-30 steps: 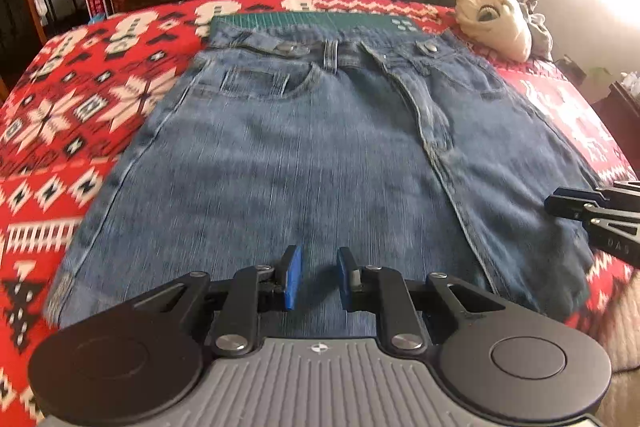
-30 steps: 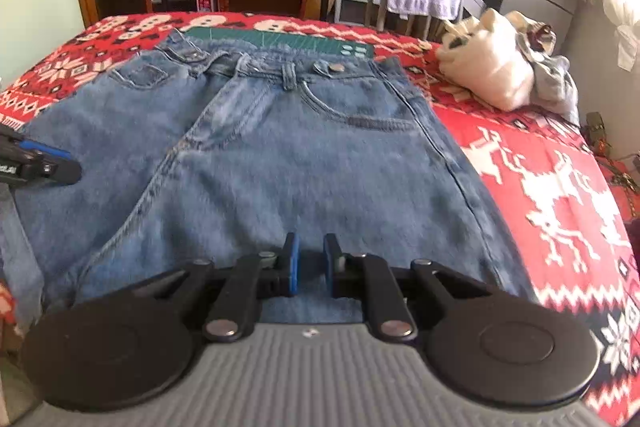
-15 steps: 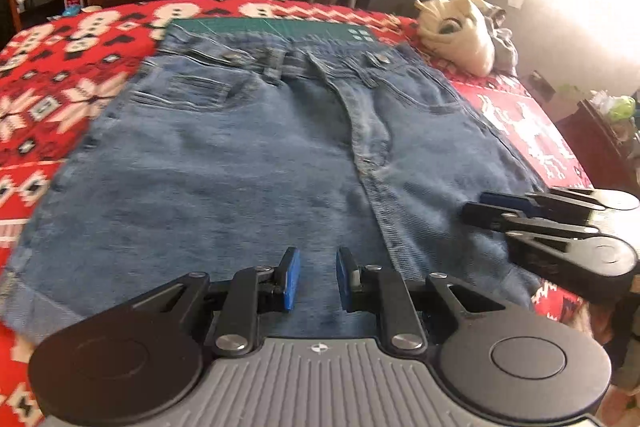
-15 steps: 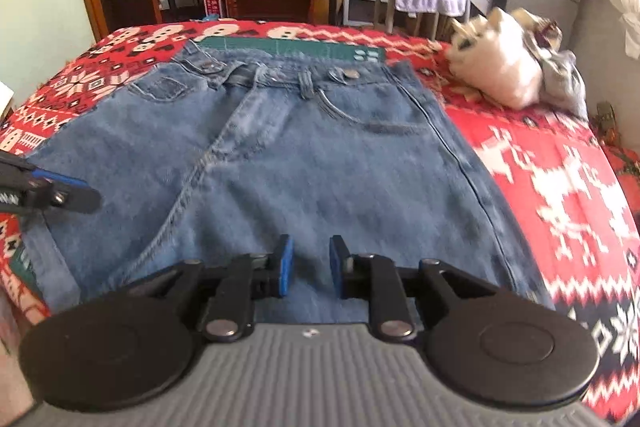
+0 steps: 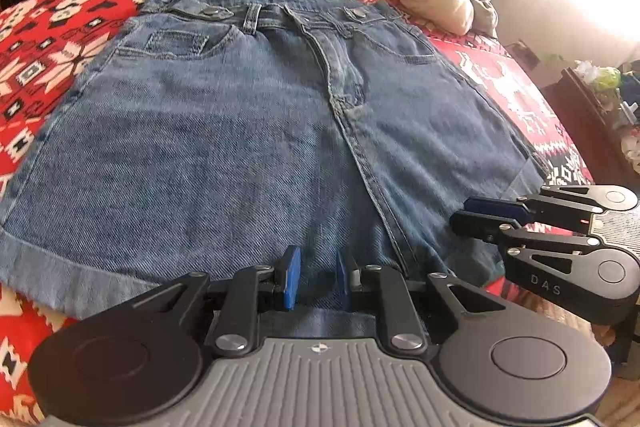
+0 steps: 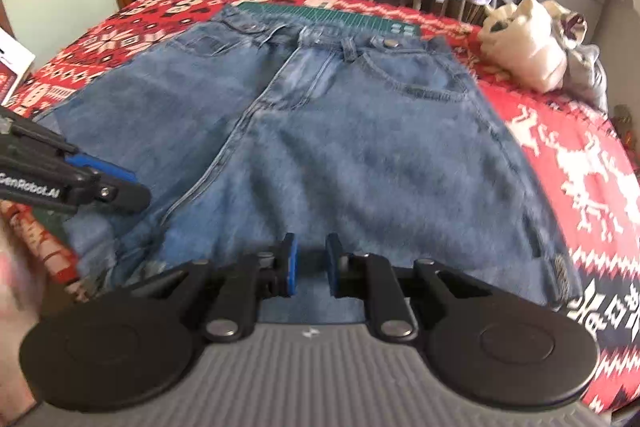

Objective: Fold clothes

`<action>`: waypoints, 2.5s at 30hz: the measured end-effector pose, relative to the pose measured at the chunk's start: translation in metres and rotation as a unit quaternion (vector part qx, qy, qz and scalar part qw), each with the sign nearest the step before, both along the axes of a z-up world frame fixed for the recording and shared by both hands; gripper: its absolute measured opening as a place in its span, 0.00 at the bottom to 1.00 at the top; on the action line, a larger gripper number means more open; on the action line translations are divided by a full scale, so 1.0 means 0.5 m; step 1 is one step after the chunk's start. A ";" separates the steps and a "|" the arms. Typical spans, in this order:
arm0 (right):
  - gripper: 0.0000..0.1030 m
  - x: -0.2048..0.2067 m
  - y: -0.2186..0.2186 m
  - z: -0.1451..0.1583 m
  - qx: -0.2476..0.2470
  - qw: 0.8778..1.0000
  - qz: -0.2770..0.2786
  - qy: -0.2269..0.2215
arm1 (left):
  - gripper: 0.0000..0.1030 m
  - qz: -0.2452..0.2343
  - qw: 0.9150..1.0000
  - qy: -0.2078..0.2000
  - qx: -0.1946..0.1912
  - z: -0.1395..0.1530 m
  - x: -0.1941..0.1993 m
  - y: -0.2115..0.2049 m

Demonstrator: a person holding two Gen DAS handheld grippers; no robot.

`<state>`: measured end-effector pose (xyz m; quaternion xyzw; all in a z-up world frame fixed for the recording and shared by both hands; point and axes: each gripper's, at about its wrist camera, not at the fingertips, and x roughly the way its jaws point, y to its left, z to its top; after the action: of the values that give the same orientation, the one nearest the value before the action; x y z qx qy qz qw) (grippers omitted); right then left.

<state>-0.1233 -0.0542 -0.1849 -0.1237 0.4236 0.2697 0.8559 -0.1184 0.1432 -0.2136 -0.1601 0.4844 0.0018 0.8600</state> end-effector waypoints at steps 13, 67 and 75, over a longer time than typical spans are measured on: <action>0.28 0.027 0.034 0.008 0.007 1.000 0.004 -0.007 | 0.16 -0.025 0.998 0.001 -0.054 -0.007 0.015 -0.024; 1.00 0.077 -0.046 -0.065 0.040 0.992 -0.088 -0.079 | 1.00 0.105 0.979 -0.066 0.159 -0.043 0.002 0.045; 1.00 0.078 -0.048 -0.062 0.044 0.992 -0.091 -0.071 | 1.00 0.109 0.982 -0.044 0.151 -0.038 0.014 0.051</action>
<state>-0.0845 -0.0783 -0.2159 -0.0656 0.3593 0.1996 0.9092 -0.1115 0.1687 -0.2323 -0.0804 0.4198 0.1614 0.8895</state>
